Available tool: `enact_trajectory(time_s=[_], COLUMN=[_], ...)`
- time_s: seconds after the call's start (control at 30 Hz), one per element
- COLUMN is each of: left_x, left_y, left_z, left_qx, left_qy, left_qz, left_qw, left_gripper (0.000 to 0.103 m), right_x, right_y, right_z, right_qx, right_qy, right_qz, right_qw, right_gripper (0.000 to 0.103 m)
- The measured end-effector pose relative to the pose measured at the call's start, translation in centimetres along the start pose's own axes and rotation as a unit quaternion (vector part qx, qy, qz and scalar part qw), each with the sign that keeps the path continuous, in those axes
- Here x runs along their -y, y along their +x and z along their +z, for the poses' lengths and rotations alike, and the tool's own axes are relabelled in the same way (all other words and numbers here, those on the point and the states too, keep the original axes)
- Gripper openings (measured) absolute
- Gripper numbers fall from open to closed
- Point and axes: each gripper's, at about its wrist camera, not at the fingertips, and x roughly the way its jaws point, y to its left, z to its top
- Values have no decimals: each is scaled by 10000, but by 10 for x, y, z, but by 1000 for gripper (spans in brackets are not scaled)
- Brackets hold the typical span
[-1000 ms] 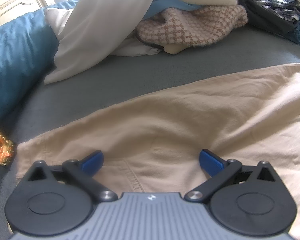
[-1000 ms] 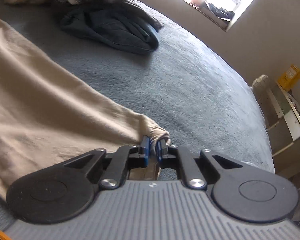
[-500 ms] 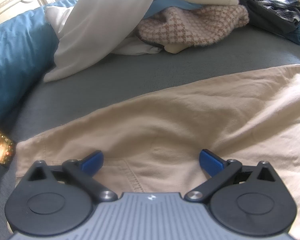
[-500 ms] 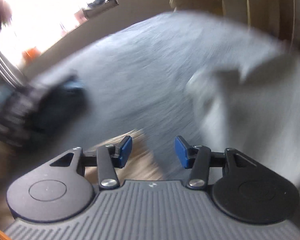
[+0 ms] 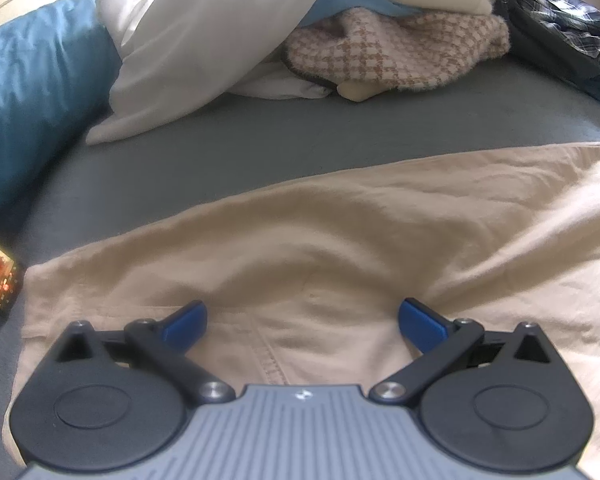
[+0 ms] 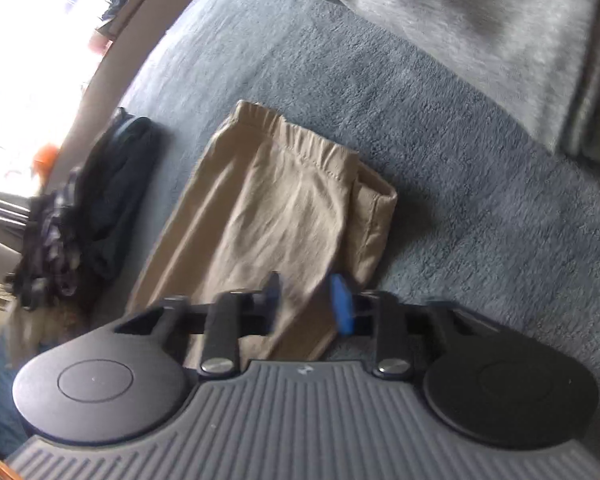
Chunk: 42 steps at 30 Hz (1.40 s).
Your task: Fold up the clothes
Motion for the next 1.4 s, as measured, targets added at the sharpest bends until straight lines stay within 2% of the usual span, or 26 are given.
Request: enact_trajectory(time_s=[0.07, 0.3, 0.43, 0.63, 0.7, 0.73, 0.77, 0.87, 0.93, 1.0, 1.07, 1.17, 1.2, 1.27, 1.4], left_x=[1, 7, 7, 5, 4, 3, 2, -3, -5, -3, 5, 30, 39, 61, 97], left_y=[-1, -3, -2, -3, -4, -6, -8, -20, -33, -48, -59, -69, -72, -79, -91], left_z=[1, 4, 4, 3, 2, 2, 2, 2, 1, 0, -2, -11, -15, -24, -38], left_qx=[4, 87, 88, 115, 132, 139, 142, 202, 337, 495, 541, 508, 540, 714, 1065], left_qy=[78, 415, 415, 426, 438, 450, 460, 453, 450, 467, 433, 538, 607, 840, 1347], left_qz=[18, 70, 29, -48, -64, -50, -27, 42, 53, -27, -286, -871, -996, -1170, -1264], left_qw=[10000, 9991, 9991, 9990, 9989, 9989, 9988, 9988, 9984, 9977, 9972, 9934, 9917, 9870, 9770], left_gripper=[103, 103, 103, 103, 103, 103, 102, 100, 100, 100, 100, 100, 100, 100, 95], right_x=[0, -8, -11, -26, -34, -37, -40, -64, -97, -126, -150, -148, -142, -137, -146], right_y=[-5, -31, -21, -4, -14, -22, -29, -34, -21, -4, 14, 41, 41, 33, 17], right_z=[6, -2, -2, -4, -8, -11, -15, -31, -49, -73, -97, -124, -129, -130, -125], right_qx=[26, 354, 355, 403, 585, 679, 761, 610, 373, 167, -25, -395, -360, -349, -395], right_qy=[23, -248, -307, -874, -1017, -1055, -1087, -1446, -2275, -3136, -3877, -4435, -4526, -4537, -4572], right_qz=[-24, -245, -374, -802, -1119, -1180, -1186, -546, -109, 133, 266, -131, -152, -213, -557], right_qw=[10000, 9988, 9982, 9921, 9868, 9851, 9840, 9861, 9730, 9493, 9214, 8953, 8909, 8902, 8867], right_gripper=[0, 0, 0, 0, 11, 12, 12, 12, 12, 12, 11, 9, 9, 9, 12])
